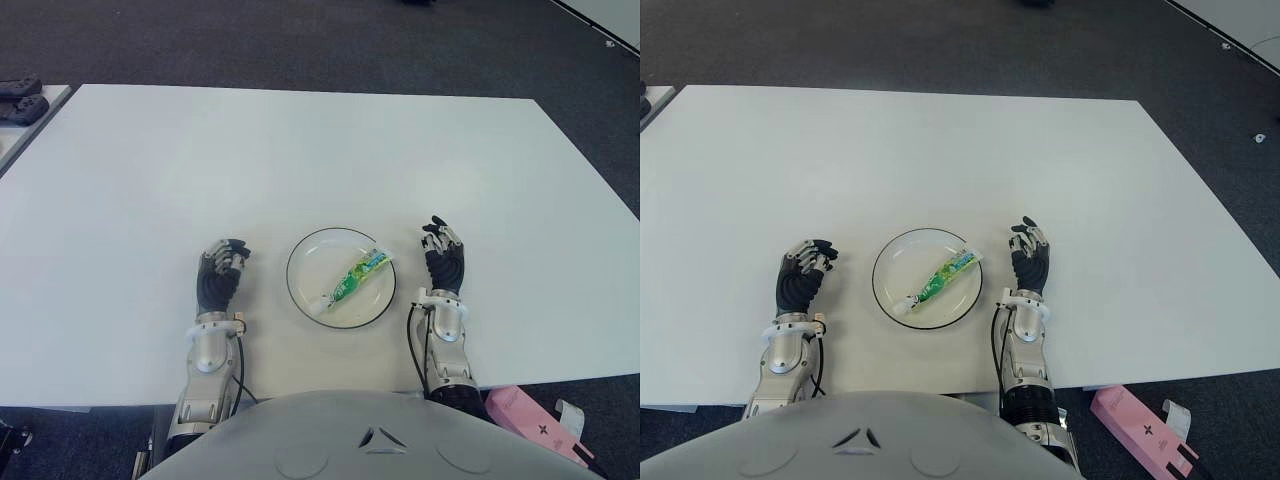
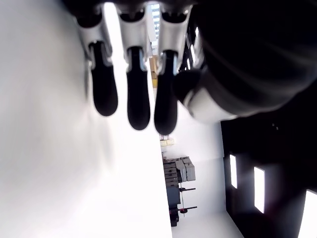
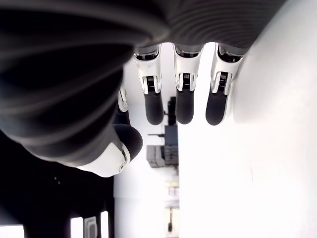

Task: Put the toothpaste on the table into the plate.

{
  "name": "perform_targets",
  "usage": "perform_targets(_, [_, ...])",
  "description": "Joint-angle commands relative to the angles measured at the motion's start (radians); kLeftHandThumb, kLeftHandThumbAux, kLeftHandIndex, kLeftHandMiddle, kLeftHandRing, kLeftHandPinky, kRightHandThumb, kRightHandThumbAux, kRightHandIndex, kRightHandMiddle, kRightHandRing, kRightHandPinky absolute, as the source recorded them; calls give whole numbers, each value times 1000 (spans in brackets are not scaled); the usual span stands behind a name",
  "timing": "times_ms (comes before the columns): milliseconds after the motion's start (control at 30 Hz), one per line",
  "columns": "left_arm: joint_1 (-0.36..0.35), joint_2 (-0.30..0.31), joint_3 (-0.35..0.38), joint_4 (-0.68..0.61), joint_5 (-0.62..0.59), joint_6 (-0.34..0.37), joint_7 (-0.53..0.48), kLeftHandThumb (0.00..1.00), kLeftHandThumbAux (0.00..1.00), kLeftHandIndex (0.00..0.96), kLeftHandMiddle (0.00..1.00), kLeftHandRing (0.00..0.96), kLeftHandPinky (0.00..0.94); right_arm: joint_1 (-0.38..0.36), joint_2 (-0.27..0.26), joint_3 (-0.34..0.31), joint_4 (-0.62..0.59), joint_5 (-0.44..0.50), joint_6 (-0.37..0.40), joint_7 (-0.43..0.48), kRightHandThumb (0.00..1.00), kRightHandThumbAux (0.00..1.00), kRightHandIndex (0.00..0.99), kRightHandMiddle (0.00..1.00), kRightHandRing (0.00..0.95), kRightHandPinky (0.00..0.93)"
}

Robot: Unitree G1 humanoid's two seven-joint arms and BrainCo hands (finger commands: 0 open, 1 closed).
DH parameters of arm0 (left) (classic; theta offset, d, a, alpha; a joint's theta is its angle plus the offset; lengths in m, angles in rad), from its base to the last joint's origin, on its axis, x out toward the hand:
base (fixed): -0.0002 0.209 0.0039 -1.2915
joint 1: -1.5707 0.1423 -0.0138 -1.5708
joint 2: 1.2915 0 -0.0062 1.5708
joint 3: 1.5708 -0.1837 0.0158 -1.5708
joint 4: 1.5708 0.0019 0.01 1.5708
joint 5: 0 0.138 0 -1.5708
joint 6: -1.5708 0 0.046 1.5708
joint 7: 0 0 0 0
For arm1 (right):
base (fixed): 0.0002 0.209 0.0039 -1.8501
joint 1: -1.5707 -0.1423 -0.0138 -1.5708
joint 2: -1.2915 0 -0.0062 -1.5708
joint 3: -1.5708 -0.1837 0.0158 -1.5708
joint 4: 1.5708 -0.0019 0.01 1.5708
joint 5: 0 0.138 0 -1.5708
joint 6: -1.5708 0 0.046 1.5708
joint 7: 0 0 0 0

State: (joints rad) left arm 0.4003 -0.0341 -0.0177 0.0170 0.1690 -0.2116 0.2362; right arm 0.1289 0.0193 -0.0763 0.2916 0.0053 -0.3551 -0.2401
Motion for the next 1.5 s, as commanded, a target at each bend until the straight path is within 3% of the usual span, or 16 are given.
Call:
perform_targets(33, [7, 1, -3, 7, 8, 29, -7, 703, 722, 426, 494, 480, 473, 28, 10, -14, -12, 18, 57, 19, 706, 730, 422, 455, 450, 456])
perform_targets(533, [16, -9, -8, 0, 8, 27, -7, 705, 722, 426, 491, 480, 475, 63, -13, -15, -89, -7, 156, 75, 706, 728, 422, 462, 459, 464])
perform_targets(1133, [30, -26, -16, -14, 16, 34, -4, 704, 724, 424, 491, 484, 480, 122, -142, 61, -252, -77, 386, 232, 705, 730, 419, 442, 436, 430])
perform_targets(1500, [39, -28, -21, -19, 14, 25, -7, 706, 723, 424, 487, 479, 472, 134, -179, 75, -270, -89, 396, 268, 705, 735, 417, 409, 411, 405])
